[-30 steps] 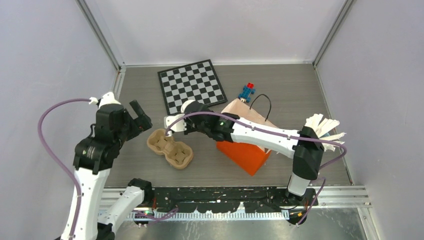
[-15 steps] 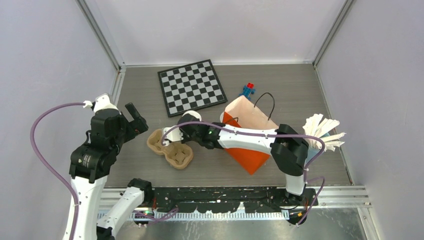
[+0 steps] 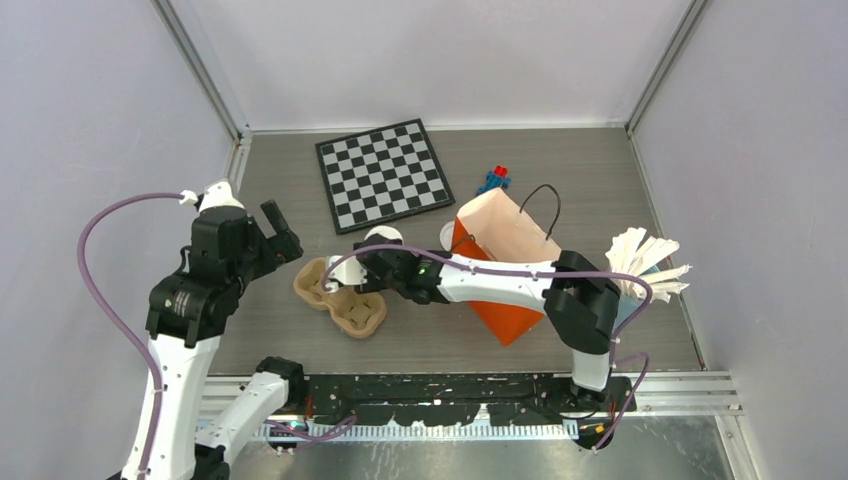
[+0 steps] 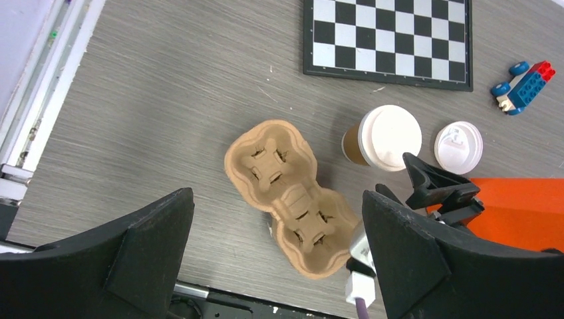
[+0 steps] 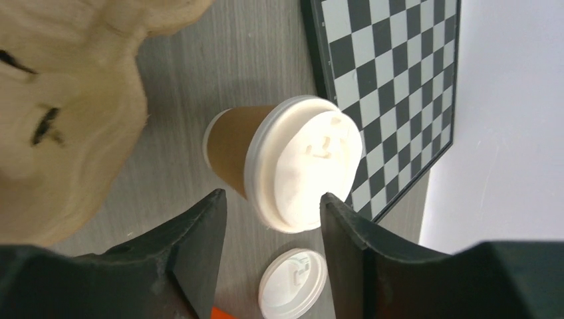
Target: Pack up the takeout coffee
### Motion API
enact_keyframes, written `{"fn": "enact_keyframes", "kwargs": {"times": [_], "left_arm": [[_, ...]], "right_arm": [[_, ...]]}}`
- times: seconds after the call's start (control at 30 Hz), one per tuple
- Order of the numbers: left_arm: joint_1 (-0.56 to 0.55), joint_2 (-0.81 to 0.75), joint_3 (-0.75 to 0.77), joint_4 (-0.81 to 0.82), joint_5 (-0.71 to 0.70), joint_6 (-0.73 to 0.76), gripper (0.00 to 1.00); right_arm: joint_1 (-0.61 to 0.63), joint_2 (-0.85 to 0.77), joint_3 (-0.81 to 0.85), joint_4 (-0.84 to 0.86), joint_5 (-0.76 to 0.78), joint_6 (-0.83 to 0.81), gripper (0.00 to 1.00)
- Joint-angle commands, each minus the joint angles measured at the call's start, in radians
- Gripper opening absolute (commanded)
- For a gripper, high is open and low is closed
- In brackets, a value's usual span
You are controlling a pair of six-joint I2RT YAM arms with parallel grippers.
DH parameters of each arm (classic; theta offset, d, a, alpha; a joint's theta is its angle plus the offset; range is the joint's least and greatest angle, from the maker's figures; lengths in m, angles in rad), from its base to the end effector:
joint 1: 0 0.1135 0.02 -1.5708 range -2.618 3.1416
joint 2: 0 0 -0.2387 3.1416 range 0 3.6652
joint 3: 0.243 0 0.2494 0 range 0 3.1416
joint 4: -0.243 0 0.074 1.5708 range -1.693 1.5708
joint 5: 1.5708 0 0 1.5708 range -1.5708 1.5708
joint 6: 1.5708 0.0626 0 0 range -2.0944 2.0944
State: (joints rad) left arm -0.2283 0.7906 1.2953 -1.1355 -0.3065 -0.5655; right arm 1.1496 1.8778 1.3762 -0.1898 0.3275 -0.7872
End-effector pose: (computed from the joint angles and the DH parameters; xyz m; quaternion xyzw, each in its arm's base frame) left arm 0.1435 -0.0140 0.3739 -0.2160 0.8570 -0.0475 0.4654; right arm 0.1966 0.3896 0.1923 -0.6963 0.5630 -0.0694 0.4397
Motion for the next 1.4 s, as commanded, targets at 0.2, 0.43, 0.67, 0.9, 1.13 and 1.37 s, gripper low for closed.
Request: {"fn": "enact_keyframes", "kwargs": {"times": [0.2, 0.43, 0.67, 0.9, 1.13, 1.37], "left_arm": [[0.004, 0.110, 0.123, -0.031, 0.117, 0.068, 1.00], [0.003, 0.283, 0.174, 0.019, 0.284, 0.096, 0.98], [-0.105, 0.601, 0.276, -0.035, 0.343, 0.146, 0.97], [-0.227, 0.857, 0.428, -0.046, 0.314, 0.280, 0.98], [-0.284, 0.990, 0.468, -0.049, 0.315, 0.338, 0.95], [-0.306, 0.954, 0.347, 0.062, 0.239, 0.373, 0.95]], "right_arm": [[0.023, -0.249, 0.190, -0.211, -0.099, 0.281, 0.69], [0.023, -0.407, 0.326, -0.331, -0.144, 0.646, 0.82], [0.023, -0.574, 0.334, -0.421, -0.106, 0.881, 0.88], [0.023, -0.774, 0.202, -0.460, 0.120, 0.940, 0.88], [0.023, -0.866, 0.139, -0.474, 0.249, 0.932, 0.88], [0.021, -0.867, 0.132, -0.470, 0.325, 0.846, 0.91]]}}
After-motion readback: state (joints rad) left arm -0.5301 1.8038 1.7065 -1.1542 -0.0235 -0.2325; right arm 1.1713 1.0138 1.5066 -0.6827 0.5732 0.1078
